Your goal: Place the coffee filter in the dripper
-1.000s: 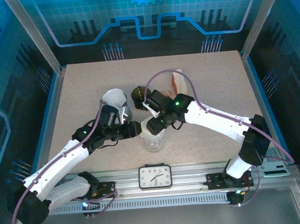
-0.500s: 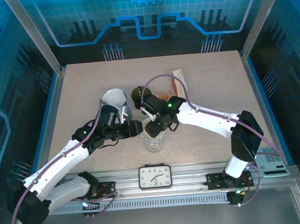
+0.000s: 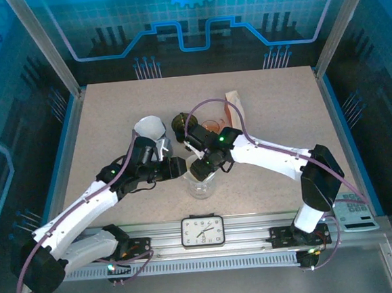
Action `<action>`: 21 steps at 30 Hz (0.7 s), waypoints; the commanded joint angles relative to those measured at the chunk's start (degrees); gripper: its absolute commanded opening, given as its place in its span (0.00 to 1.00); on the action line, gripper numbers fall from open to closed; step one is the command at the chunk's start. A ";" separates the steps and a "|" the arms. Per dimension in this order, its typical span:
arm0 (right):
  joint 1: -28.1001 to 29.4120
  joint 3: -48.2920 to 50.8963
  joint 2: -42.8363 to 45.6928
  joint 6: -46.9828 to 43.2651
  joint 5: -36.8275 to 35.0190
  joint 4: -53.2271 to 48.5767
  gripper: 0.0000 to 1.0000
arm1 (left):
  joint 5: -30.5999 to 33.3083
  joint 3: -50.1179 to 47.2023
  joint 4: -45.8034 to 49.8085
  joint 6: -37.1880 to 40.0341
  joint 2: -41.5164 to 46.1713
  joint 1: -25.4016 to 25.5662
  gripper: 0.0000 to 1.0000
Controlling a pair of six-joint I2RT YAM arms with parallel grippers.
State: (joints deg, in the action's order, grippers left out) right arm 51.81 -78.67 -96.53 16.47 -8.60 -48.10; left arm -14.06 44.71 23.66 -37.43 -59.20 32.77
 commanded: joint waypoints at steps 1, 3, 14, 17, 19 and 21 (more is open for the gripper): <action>0.81 0.96 -0.12 0.14 0.32 0.70 0.69 | -0.99 -1.16 -0.28 0.16 -0.46 -0.42 0.44; 0.79 0.65 0.52 0.14 0.36 0.64 0.69 | -0.80 -1.11 0.13 0.25 -0.61 -0.42 0.39; 0.75 0.15 4.43 0.69 1.37 2.13 0.70 | -0.63 -1.08 0.32 0.08 -0.70 -0.43 0.29; 0.59 0.10 6.81 1.04 1.10 3.25 0.72 | -0.64 -1.11 0.44 0.06 -0.74 -0.42 0.30; 0.32 0.18 8.83 1.40 0.41 3.06 0.72 | -0.64 -1.07 0.43 -0.03 -0.75 -0.38 0.30; -0.24 1.02 10.84 1.97 0.09 2.59 0.71 | -0.63 -0.99 0.32 -0.03 -0.74 -0.40 0.30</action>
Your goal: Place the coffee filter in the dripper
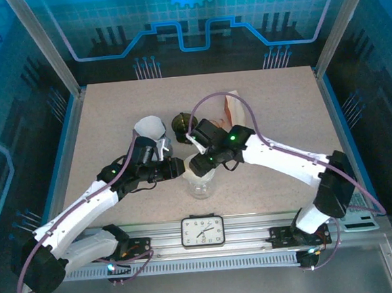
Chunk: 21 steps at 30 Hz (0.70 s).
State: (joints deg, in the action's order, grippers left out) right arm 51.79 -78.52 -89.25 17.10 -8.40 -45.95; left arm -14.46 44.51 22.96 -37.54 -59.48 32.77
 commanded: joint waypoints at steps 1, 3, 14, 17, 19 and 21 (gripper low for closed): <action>-0.58 1.55 4.66 1.87 -0.05 0.14 0.71 | -0.23 -0.88 0.95 0.04 -0.46 -0.41 0.30; -1.21 3.01 6.62 2.54 0.20 -0.38 0.68 | -0.34 -0.95 0.80 -0.06 -0.41 -0.39 0.30; -1.87 6.88 8.13 4.27 1.29 0.07 0.30 | -0.14 -1.44 1.03 -0.21 0.03 -0.38 0.30; -1.92 6.49 7.35 4.23 1.50 0.17 0.28 | -0.05 -1.34 1.20 -0.18 -0.02 -0.41 0.29; -1.87 6.19 7.38 4.24 1.61 0.12 0.33 | -0.05 -1.44 1.15 -0.17 0.15 -0.41 0.29; -1.88 6.19 7.76 4.32 1.39 0.25 0.38 | 0.03 -1.45 1.18 -0.17 0.09 -0.38 0.29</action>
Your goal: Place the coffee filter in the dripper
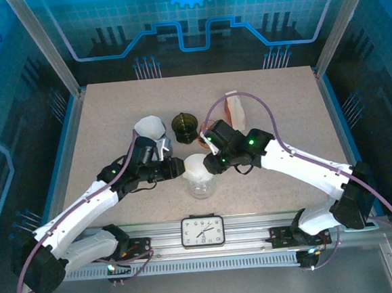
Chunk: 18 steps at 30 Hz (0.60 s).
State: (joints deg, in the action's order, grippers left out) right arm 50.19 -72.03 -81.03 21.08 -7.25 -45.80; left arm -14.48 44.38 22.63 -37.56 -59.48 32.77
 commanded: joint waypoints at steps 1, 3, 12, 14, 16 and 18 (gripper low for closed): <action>-0.31 -0.29 -0.44 0.30 0.05 0.02 0.36 | 0.07 -1.43 1.44 -0.19 0.05 -0.43 0.29; -0.29 -0.15 -0.66 0.19 -0.17 -0.25 0.35 | -0.07 -1.57 1.24 -0.23 -0.01 -0.40 0.29; -0.37 -0.42 1.62 0.17 -0.96 1.15 0.68 | 0.25 -1.22 1.27 -0.59 0.33 -0.37 0.41; -0.38 -0.64 2.14 -0.07 -0.89 1.40 0.69 | 0.26 -1.06 1.41 -0.58 0.55 -0.39 0.44; -0.42 -0.75 2.80 -0.30 -0.81 1.80 0.70 | 0.44 -0.94 1.50 -0.58 0.85 -0.35 0.47; -0.45 -1.07 3.62 -0.59 -1.23 1.90 0.71 | 0.59 -0.73 1.58 -0.54 1.33 -0.39 0.50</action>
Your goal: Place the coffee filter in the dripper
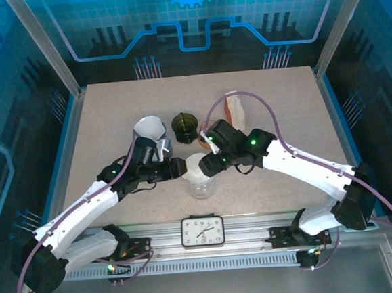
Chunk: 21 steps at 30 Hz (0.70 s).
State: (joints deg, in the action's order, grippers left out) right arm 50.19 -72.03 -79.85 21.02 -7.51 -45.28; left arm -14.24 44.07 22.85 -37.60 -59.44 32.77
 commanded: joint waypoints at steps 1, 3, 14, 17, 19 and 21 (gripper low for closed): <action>-0.49 -1.17 2.76 -0.65 -0.95 1.43 0.71 | 0.43 -0.37 1.32 -0.53 1.46 -0.38 0.51; -0.72 -1.44 3.45 -0.74 -1.09 1.33 0.72 | 0.52 -0.05 1.55 -0.54 1.94 -0.43 0.54; -1.41 -2.33 6.17 -0.78 -1.24 1.00 0.76 | 1.65 1.84 3.59 -0.54 4.80 -0.40 0.67; -1.82 -2.27 7.13 -0.68 -1.77 0.67 0.76 | 2.22 3.06 4.68 -0.37 5.97 -0.36 0.72; -2.56 -1.86 8.09 -0.48 -2.27 0.60 0.76 | 3.30 4.03 5.47 -0.28 7.34 -0.40 0.79; -4.23 -0.46 9.38 0.01 -2.52 0.61 0.76 | 5.78 4.57 6.09 -0.38 9.60 -0.40 0.89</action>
State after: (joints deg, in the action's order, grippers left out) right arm 48.12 -72.38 -73.06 20.78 -8.58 -44.95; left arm -11.70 45.78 26.96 -37.87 -53.01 32.77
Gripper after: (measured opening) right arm 0.764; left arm 0.861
